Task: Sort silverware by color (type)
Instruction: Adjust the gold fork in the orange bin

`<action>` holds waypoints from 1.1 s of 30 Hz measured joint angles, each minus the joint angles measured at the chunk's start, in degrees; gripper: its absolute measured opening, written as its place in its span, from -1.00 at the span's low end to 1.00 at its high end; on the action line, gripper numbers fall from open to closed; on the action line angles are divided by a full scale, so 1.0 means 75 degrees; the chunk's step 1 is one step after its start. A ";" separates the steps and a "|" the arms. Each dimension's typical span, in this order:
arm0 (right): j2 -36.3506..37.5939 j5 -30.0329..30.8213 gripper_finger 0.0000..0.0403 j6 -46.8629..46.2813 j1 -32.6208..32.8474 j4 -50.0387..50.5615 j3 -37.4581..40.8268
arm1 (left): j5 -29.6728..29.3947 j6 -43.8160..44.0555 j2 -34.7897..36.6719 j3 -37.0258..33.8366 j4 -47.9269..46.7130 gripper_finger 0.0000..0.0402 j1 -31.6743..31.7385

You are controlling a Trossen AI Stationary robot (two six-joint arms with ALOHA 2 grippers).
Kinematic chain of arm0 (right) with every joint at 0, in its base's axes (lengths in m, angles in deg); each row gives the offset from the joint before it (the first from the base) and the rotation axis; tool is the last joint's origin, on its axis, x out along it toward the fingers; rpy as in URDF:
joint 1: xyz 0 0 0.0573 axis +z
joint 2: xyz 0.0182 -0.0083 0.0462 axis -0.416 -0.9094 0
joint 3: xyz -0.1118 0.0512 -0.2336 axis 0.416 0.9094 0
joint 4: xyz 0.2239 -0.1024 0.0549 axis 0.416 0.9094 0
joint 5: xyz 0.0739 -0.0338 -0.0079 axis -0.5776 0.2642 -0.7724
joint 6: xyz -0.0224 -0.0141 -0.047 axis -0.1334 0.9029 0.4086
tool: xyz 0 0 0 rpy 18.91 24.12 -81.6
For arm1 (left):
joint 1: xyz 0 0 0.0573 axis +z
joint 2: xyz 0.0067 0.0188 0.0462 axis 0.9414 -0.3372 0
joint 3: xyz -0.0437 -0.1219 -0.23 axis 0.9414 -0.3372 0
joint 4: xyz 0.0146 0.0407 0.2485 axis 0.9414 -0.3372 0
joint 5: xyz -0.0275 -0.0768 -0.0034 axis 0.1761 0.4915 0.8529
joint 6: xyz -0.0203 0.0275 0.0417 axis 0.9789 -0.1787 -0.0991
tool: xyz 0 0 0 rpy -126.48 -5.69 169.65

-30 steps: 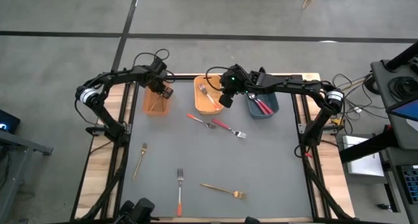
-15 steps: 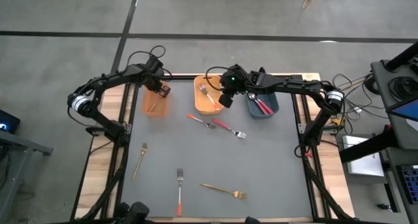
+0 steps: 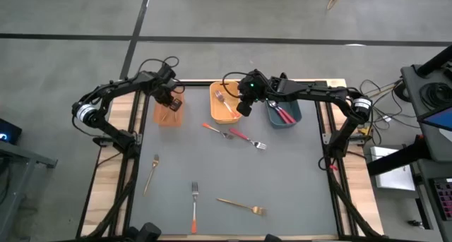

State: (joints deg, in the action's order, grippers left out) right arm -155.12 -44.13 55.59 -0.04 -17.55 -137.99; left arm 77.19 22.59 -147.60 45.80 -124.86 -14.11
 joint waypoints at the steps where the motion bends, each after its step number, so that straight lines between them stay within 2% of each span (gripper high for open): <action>1: 0.0000 0.0000 -0.59 0.0000 0.0000 0.0002 0.0001 | 0.0012 -0.0004 0.0000 -0.0023 0.0035 -0.91 0.0000; 11: 0.0000 0.0000 -0.59 0.0006 0.0000 -0.0004 0.0000 | 0.0190 -0.0084 -0.0008 -0.0474 0.0554 -0.54 0.0000; 26: 0.0000 0.0000 -0.59 0.0005 0.0000 -0.0059 0.0002 | 0.0086 -0.0219 -0.0009 -0.0974 0.1526 -0.55 -0.0035; 33: 0.0000 0.0000 -0.59 0.0003 0.0000 -0.0059 0.0001 | -0.0026 -0.0201 -0.0009 -0.0993 0.1562 -0.56 -0.0035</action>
State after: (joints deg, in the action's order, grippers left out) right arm -155.12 -44.13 55.62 -0.04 -17.99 -137.98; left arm 77.00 21.08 -147.66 38.35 -113.14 -14.37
